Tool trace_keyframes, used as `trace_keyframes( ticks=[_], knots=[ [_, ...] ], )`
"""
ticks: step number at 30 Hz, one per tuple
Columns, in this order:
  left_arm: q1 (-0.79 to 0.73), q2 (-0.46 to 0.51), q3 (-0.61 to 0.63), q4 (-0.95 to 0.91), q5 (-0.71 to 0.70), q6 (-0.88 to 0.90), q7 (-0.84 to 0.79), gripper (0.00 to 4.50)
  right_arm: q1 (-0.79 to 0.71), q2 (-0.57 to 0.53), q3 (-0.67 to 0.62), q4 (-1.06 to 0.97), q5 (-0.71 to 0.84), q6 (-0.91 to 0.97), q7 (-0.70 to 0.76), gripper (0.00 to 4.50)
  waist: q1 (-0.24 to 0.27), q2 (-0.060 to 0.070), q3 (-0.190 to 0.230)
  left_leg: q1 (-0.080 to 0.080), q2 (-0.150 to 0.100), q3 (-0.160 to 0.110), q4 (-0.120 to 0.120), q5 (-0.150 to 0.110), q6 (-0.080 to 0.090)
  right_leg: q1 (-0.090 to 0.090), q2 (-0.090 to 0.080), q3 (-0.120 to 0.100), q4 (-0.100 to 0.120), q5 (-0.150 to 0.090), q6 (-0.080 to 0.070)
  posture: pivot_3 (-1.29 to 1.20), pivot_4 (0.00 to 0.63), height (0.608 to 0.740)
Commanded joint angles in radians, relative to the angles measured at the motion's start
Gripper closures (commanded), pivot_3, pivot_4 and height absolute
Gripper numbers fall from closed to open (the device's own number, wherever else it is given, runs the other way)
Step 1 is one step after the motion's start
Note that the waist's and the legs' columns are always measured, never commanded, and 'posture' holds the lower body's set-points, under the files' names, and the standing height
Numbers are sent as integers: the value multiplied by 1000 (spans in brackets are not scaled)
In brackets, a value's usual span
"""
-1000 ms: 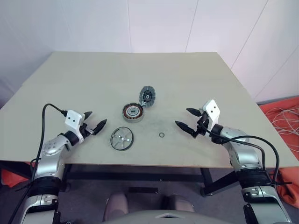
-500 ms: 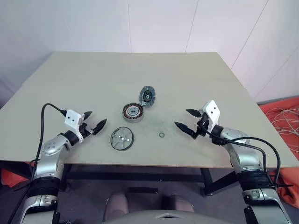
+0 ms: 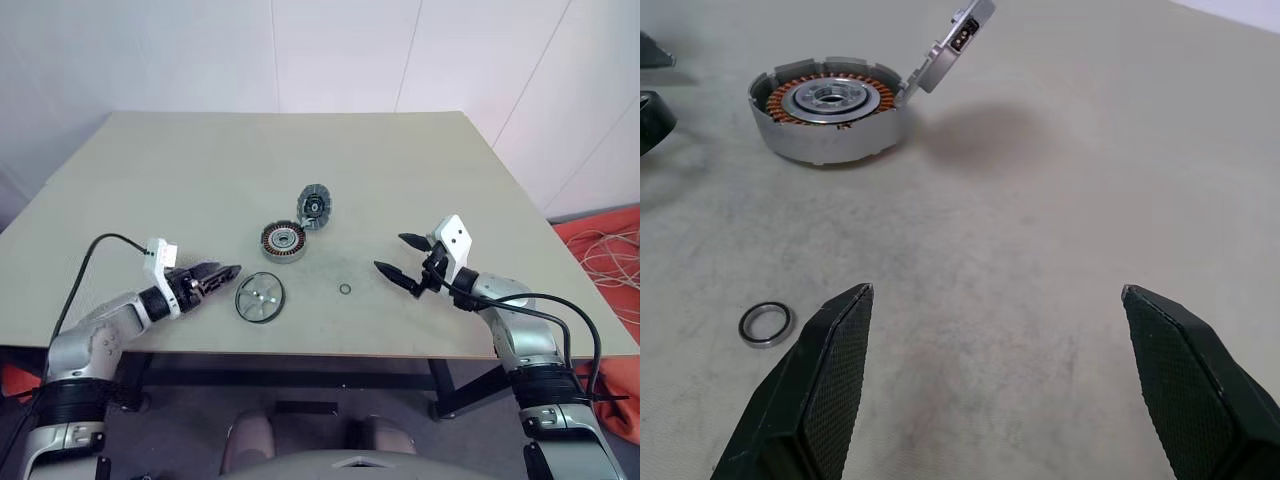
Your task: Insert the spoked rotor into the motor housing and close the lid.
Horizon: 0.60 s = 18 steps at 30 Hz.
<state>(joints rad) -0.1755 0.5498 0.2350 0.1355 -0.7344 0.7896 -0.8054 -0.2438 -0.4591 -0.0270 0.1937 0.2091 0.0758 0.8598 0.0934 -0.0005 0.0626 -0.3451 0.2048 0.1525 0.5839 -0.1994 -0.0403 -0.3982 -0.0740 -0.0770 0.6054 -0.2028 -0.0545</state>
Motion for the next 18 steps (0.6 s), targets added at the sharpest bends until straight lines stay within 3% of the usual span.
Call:
trace_keyframes(
  ticks=[1,10,18],
  knots=[
    [-41,32,36,-18,-88,162,1,34,-5,-10,-16,-47,26,-6,2,0,2,0,0,0,0,0,0,0,0,0,0,0,0,0,0,0,0,740],
    [-66,1,63,2,-194,426,43,34,15,-10,-20,-67,27,-2,-9,0,1,0,0,1,0,0,0,0,0,1,0,0,0,0,0,0,0,740],
    [-54,-41,48,1,-191,467,66,34,27,-18,-27,-86,30,10,-17,0,1,0,0,2,0,0,0,0,0,4,0,0,-1,0,0,0,0,740]
  ],
)
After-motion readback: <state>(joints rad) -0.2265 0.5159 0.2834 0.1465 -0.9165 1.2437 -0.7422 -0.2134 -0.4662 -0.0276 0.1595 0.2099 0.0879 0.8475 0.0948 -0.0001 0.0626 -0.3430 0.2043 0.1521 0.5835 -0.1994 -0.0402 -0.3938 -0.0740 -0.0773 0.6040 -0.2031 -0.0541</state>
